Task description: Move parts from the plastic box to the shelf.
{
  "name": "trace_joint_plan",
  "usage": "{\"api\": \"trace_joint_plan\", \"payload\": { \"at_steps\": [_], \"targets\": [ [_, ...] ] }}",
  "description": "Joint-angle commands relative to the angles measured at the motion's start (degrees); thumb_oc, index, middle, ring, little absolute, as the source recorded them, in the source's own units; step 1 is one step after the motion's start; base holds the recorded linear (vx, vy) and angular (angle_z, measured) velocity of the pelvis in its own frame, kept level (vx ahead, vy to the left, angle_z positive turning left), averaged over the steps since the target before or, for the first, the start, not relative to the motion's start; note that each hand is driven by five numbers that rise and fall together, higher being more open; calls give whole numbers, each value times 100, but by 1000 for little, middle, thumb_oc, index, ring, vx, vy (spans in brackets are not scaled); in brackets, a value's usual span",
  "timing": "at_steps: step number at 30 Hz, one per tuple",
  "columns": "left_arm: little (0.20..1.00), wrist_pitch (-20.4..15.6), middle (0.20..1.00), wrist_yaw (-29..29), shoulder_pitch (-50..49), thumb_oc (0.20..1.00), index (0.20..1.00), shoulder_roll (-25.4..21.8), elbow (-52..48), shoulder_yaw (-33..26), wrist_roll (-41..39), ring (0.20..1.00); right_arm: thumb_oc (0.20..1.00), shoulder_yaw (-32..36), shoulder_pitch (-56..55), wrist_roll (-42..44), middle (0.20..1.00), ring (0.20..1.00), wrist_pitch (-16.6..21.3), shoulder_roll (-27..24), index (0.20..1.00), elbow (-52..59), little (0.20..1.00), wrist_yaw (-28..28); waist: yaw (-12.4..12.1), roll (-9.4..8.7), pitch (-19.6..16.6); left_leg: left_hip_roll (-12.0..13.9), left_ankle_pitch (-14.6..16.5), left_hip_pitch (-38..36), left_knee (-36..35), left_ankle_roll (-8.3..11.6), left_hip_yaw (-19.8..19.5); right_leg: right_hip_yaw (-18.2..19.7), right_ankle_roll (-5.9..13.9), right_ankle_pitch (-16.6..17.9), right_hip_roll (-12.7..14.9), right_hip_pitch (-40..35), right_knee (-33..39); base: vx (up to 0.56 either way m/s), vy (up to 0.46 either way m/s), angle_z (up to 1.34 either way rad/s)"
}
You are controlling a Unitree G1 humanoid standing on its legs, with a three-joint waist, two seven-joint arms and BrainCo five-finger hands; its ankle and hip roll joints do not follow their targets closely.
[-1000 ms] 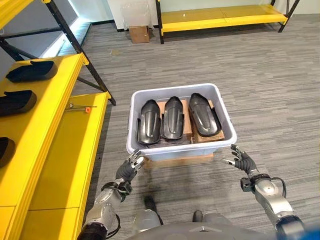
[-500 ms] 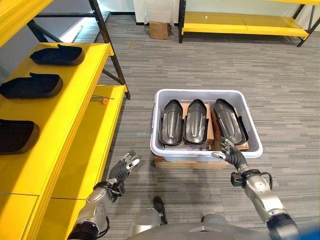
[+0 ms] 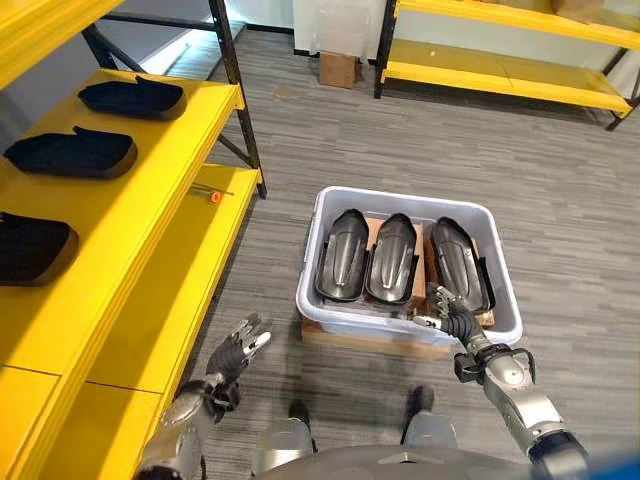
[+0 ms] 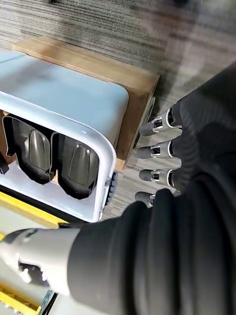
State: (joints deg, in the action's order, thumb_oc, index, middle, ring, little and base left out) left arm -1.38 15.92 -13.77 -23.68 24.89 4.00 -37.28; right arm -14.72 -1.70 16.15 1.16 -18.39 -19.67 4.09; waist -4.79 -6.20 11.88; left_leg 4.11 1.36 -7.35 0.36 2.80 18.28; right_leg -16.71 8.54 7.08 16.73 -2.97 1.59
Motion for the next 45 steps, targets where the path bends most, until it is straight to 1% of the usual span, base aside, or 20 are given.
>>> {"api": "trace_joint_plan", "payload": {
  "at_steps": [1,2,7,12,14,17,18,19,20,23,26,27,29,31,32,33,35,39,42,45],
  "targets": [
    [1000,-71,1000,167,296,1000,1000,167,-450,78,158,1000,1000,171,287,-182,1000,1000,144,-367,1000,214,1000,-176,63,511,-103,525,-192,226,24,123,-425,-162,25,-632,-268,-92,-594,133,-122,-20],
    [1000,-65,1000,129,232,1000,1000,173,-519,48,88,1000,1000,177,360,-231,1000,1000,179,-417,1000,239,1000,-261,37,538,-117,565,-211,230,49,153,-475,-205,-49,-725,-312,-147,-616,115,-97,3],
    [1000,-192,1000,100,176,1000,1000,135,-636,25,34,1000,1000,215,713,-321,1000,1000,389,-648,1000,207,1000,-425,-44,579,-98,602,-224,314,177,191,-594,-212,-170,-853,-393,-163,-722,68,-34,-2],
    [1000,-269,1000,-9,290,1000,1000,-54,-954,82,-40,1000,1000,277,1342,-312,1000,1000,625,-969,1000,152,1000,-637,-174,635,49,628,-260,536,307,216,-733,-212,-201,-907,-411,49,-951,37,-8,6],
    [1000,-285,1000,-59,385,1000,1000,-135,-1075,118,-84,1000,1000,306,1584,-290,1000,1000,599,-1039,1000,141,1000,-751,-222,655,129,620,-246,648,370,206,-747,-219,-183,-902,-384,186,-1042,-13,-3,4],
    [1000,-329,1000,-173,609,1000,1000,-318,-1288,177,-166,1000,1000,382,2126,-382,1000,1000,500,-1187,1000,-16,1000,-1002,-301,704,348,607,-206,913,516,198,-774,-211,-158,-901,-328,469,-1212,-115,-15,9],
    [1000,-382,1000,-256,890,1000,1000,-458,-1401,228,-291,1000,1000,378,2646,-353,1000,1000,372,-1306,1000,-209,1000,-1175,-364,756,578,593,-211,1171,579,198,-801,-207,-149,-893,-294,725,-1310,-256,-28,14],
    [1000,-399,1000,-274,968,1000,1000,-490,-1426,242,-317,1000,1000,374,2778,-338,1000,1000,338,-1340,1000,-262,1000,-1220,-380,770,640,591,-216,1238,595,202,-807,-209,-149,-890,-286,785,-1328,-224,-19,17],
    [1000,-404,1000,-281,1000,1000,1000,-500,-1435,246,-328,1000,1000,370,2838,-327,1000,1000,331,-1351,1000,-289,1000,-1232,-385,775,664,590,-217,1267,603,202,-810,-210,-149,-890,-283,814,-1340,-135,-15,18],
    [1000,-486,1000,-443,1322,1000,1000,-613,-1587,336,-463,1000,1000,359,3432,-150,1000,1000,422,-1487,1000,-613,1000,-1372,-447,861,962,584,-257,1573,660,205,-838,-214,-143,-889,-241,1128,-1463,-170,-19,7],
    [1000,-529,1000,-607,1545,1000,1000,-659,-1754,410,-585,1000,1000,440,3821,-4,1000,1000,342,-1589,1000,-910,1000,-1479,-487,937,1220,587,-277,1880,792,202,-863,-217,-163,-909,-195,1442,-1646,-134,-29,6],
    [1000,-472,1000,-670,1618,1000,1000,-656,-1883,427,-623,1000,1000,467,3965,46,1000,1000,237,-1648,1000,-1041,1000,-1608,-504,972,1337,594,-283,2033,868,201,-866,-220,-176,-924,-162,1603,-1748,-159,-37,3],
    [1000,-300,1000,-801,1728,1000,1000,-650,-2102,477,-592,1000,1000,612,4129,164,1000,1000,101,-1712,1000,-1359,1000,-2100,-501,1038,1555,599,-299,2311,983,179,-839,-213,-205,-965,-122,1919,-1946,-156,-31,0],
    [1000,-324,1000,-878,1770,1000,1000,-623,-2100,555,-606,1000,1000,684,4171,21,1000,1000,180,-1701,1000,-1476,1000,-2504,-462,1084,1694,598,-312,2409,1008,161,-787,-192,-214,-969,-123,2060,-2011,-94,1,0],
    [1000,-374,1000,-925,1807,1000,1000,-588,-2076,617,-608,1000,1000,707,4174,-110,1000,1000,205,-1659,1000,-1472,1000,-2602,-418,1107,1762,591,-302,2449,1035,148,-748,-175,-219,-972,-126,2137,-2046,-64,27,-8],
    [1000,-384,1000,-973,1829,1000,1000,-549,-2077,657,-594,1000,1000,702,4155,-172,1000,1000,141,-1627,1000,-1409,1000,-2754,-378,1126,1791,591,-293,2468,1056,141,-711,-149,-230,-976,-132,2188,-2072,-49,58,-15],
    [1000,-388,1000,-1029,1837,1000,1000,-501,-2068,689,-625,1000,1000,710,4099,-265,1000,1000,47,-1550,1000,-1338,1000,-2728,-315,1150,1791,598,-265,2525,1100,143,-646,-107,-242,-996,-132,2298,-2123,-16,50,-14],
    [1000,-328,1000,-1022,1814,1000,1000,-425,-2071,669,-570,1000,1000,604,3901,-173,1000,1000,-214,-1437,1000,-1090,1000,-2401,-257,1148,1791,602,-260,2541,1108,143,-576,-63,-254,-1003,-131,2384,-2166,-1,14,-10],
    [1000,-339,1000,-1008,1774,1000,1000,-389,-2032,666,-519,1000,1000,517,3773,-126,1000,1000,-170,-1361,1000,-987,1000,-2160,-231,1136,1791,605,-247,2519,1114,136,-542,-43,-262,-1008,-137,2388,-2174,0,0,0],
    [1000,-224,1000,-847,1746,1000,1000,-366,-2032,661,-515,1000,1000,438,3715,-137,1000,1000,-116,-1295,1000,-846,1000,-2024,-214,1135,1791,604,-245,2500,1121,137,-517,-30,-261,-1003,-138,2392,-2183,0,0,0]
  ]
}}
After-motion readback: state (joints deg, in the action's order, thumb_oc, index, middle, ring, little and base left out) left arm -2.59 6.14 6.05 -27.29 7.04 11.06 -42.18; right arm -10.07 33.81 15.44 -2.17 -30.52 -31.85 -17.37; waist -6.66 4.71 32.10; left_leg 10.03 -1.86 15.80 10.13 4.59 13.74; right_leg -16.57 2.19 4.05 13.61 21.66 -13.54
